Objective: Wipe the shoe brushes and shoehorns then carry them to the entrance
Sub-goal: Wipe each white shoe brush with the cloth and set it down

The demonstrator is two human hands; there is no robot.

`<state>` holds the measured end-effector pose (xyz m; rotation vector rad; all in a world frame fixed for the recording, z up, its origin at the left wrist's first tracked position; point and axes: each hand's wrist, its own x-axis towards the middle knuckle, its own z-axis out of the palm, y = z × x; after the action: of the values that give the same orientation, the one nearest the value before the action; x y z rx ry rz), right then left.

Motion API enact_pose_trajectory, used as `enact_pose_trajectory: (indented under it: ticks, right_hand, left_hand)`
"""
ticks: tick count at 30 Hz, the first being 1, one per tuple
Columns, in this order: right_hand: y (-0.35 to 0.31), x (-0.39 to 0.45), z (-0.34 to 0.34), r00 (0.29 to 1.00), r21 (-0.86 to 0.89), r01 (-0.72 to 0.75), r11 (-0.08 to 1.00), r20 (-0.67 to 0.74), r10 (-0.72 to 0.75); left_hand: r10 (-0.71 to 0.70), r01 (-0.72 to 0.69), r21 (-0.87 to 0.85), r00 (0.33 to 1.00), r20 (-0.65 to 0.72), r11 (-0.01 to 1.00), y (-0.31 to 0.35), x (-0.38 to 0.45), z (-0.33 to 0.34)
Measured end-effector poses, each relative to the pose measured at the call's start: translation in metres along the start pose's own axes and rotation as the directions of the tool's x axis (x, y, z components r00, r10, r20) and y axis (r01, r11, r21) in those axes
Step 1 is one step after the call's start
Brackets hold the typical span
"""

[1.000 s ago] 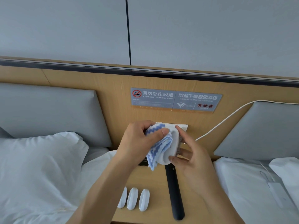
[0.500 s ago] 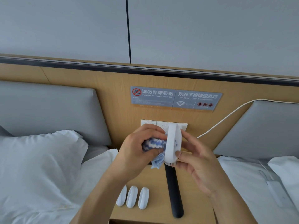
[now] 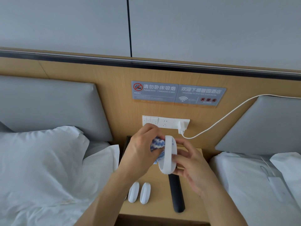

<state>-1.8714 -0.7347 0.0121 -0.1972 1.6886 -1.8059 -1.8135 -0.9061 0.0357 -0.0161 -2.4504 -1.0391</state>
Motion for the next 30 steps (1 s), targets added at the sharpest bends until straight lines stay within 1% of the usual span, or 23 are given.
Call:
enact_pose_trajectory:
  ticks: [3,5,7,11,13,16,18,20,23,26,30]
  right_hand:
    - [0.007,0.003,-0.001,0.998,0.007,-0.043,0.999,-0.042,0.043]
    - [0.014,0.005,-0.003,0.993,0.035,-0.084,0.996,-0.077,0.086]
    - [0.025,0.009,-0.006,0.983,0.066,-0.135,0.989,-0.116,0.142]
    - [0.060,0.019,-0.014,0.942,0.057,-0.258,0.964,-0.208,0.264]
    - [0.083,0.025,-0.020,0.914,0.087,-0.317,0.944,-0.237,0.329]
    - [0.122,0.036,-0.030,0.863,0.145,-0.400,0.905,-0.272,0.425]
    - [0.150,0.042,-0.037,0.824,0.144,-0.455,0.879,-0.305,0.477]
    - [0.180,0.050,-0.042,0.785,0.117,-0.508,0.854,-0.345,0.514]
    - [0.223,0.063,-0.046,0.745,0.028,-0.569,0.822,-0.405,0.530]
    - [0.262,0.078,-0.046,0.698,0.027,-0.626,0.779,-0.428,0.575]
    - [0.303,0.098,-0.046,0.662,-0.021,-0.679,0.733,-0.448,0.600]
  left_hand:
    - [-0.001,0.002,0.043,1.000,-0.006,0.999,-0.008,-0.001,0.008]
    - [-0.038,0.041,0.063,0.998,-0.042,0.997,-0.016,-0.003,0.012]
    - [-0.107,0.112,0.066,0.991,-0.078,0.992,-0.027,-0.007,0.015]
    - [-0.277,0.278,0.000,0.955,-0.110,0.960,-0.052,-0.022,0.020]
    - [-0.380,0.381,-0.019,0.917,-0.120,0.925,-0.065,-0.030,0.025]
    - [-0.570,0.568,-0.057,0.812,-0.127,0.821,-0.084,-0.045,0.036]
    - [-0.637,0.631,-0.090,0.764,-0.103,0.771,-0.097,-0.057,0.042]
    - [-0.675,0.666,-0.112,0.733,-0.083,0.737,-0.107,-0.070,0.047]
    - [-0.722,0.711,-0.131,0.687,-0.077,0.690,-0.120,-0.085,0.055]
    - [-0.747,0.736,-0.132,0.659,-0.084,0.664,-0.133,-0.098,0.063]
    - [-0.771,0.762,-0.122,0.629,-0.095,0.636,-0.155,-0.112,0.072]
